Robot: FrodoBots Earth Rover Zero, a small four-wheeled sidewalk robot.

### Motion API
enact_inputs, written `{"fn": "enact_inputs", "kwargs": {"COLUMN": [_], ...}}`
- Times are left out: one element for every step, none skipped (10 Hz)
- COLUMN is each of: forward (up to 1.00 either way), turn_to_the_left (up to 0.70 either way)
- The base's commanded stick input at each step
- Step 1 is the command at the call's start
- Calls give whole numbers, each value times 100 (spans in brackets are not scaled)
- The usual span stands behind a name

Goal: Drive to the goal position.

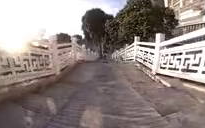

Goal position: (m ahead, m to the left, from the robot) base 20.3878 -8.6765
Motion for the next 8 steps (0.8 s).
{"fn": "enact_inputs", "kwargs": {"forward": [45,45,45,45,45,45,45,45], "turn_to_the_left": [0,0,0,0,0,0,0,0]}}
